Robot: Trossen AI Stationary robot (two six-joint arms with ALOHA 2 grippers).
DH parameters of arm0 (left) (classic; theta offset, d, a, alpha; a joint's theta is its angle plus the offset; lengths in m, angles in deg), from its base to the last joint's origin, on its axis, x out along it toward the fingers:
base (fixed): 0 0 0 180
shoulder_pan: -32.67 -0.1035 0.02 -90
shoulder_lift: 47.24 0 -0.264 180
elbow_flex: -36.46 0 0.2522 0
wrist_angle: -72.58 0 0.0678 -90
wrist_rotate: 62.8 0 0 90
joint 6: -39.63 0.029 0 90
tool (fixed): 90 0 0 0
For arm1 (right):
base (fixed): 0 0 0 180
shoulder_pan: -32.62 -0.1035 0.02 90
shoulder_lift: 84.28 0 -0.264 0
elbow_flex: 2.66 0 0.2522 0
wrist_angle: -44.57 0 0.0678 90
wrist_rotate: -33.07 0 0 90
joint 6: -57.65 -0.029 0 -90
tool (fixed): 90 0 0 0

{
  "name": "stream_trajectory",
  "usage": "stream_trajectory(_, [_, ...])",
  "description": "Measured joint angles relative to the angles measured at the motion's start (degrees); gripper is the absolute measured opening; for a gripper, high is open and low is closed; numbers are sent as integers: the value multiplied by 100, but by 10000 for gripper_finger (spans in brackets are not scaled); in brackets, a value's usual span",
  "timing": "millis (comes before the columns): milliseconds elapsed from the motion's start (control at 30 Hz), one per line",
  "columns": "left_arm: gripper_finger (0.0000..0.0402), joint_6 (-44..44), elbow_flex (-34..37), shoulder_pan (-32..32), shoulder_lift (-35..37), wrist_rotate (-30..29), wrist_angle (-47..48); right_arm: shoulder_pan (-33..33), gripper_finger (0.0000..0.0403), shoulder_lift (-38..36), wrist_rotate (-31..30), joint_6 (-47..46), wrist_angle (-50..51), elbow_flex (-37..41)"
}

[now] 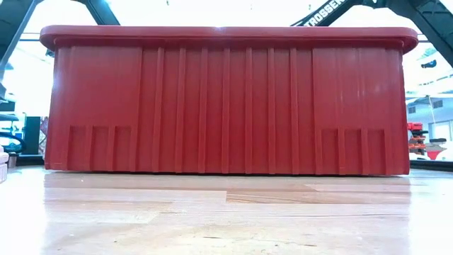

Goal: Pick and place slides into bin
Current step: Put the green slide into the red bin

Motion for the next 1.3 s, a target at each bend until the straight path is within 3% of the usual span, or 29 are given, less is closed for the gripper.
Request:
stream_trajectory(367, [7, -428, 6, 391, -205, 95, -595, 4, 302, 2, -162, 8, -103, 13])
stream_trajectory(733, [15, -405, 4, 374, -82, 313, -354, 4, 302, -130, -315, 15, 121, 9])
stream_trajectory(1000, [11, 239, 1, 369, 731, 213, 156, 4, 302, -554, -593, 170, 508, 0])
stream_trajectory(1300, [11, 332, 4, 358, 1885, -70, 1669, 81, 302, -492, -549, 589, 574, 0])
